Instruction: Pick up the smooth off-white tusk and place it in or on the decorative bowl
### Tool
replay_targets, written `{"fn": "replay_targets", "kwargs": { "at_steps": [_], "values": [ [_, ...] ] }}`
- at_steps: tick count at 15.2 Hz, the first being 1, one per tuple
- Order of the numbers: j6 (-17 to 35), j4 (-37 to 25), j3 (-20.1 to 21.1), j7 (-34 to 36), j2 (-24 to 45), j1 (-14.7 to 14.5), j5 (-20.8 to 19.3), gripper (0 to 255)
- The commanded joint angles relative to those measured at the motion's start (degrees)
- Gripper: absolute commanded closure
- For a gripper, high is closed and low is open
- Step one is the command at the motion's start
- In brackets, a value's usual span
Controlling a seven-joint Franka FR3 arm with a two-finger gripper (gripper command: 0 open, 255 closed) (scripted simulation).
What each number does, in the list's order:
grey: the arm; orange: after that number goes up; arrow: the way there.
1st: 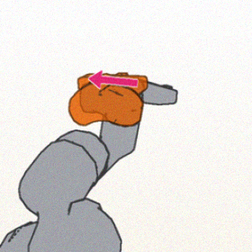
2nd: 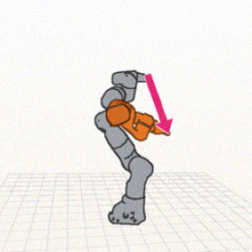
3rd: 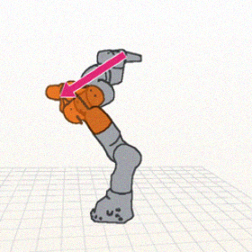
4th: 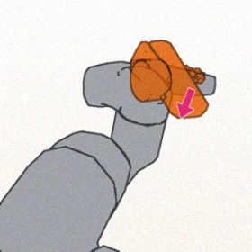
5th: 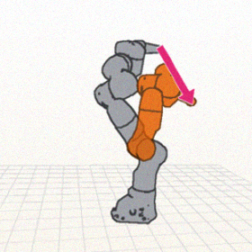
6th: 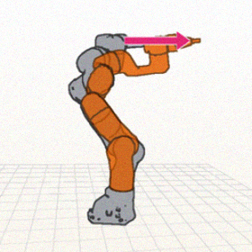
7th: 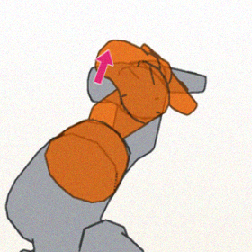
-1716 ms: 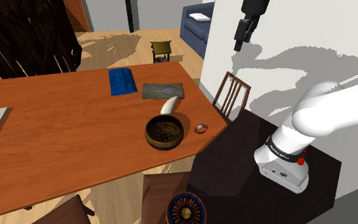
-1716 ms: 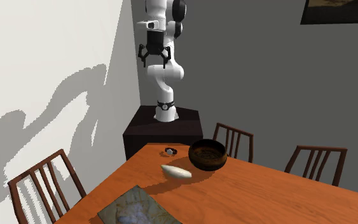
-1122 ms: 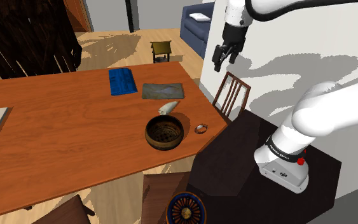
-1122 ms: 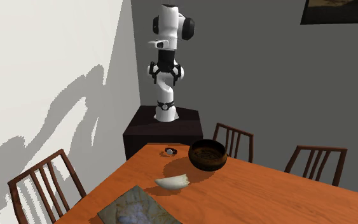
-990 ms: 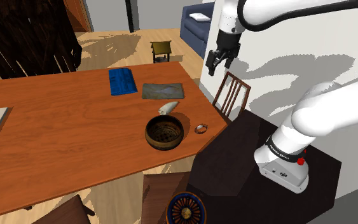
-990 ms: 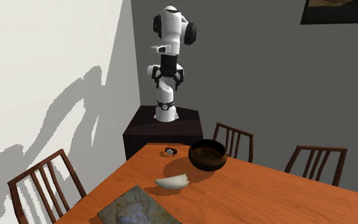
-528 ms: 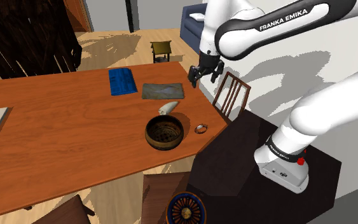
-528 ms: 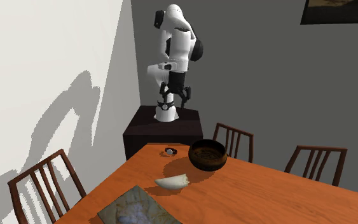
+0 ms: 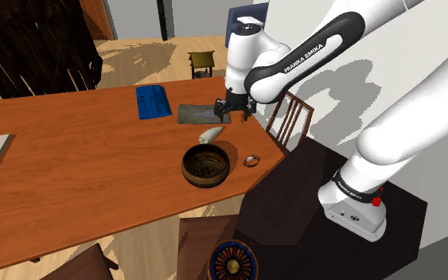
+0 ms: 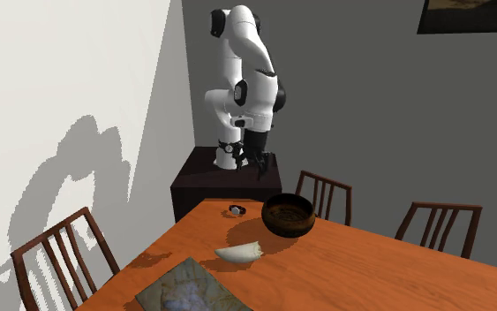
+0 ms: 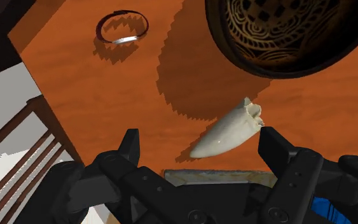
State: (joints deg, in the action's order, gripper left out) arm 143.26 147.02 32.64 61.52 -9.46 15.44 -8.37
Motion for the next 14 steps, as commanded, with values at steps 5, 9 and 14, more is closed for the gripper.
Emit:
{"fn": "replay_targets", "kwargs": {
  "at_steps": [5,9,14],
  "values": [
    [3.3,-9.7,1.1,29.5,18.4,2.8,-22.8,0],
    [2.9,-17.7,-4.7,44.1,28.9,-2.1,-33.0,0],
    [3.3,-24.3,-9.6,52.6,36.9,-5.9,-38.3,0]
  ]
}}
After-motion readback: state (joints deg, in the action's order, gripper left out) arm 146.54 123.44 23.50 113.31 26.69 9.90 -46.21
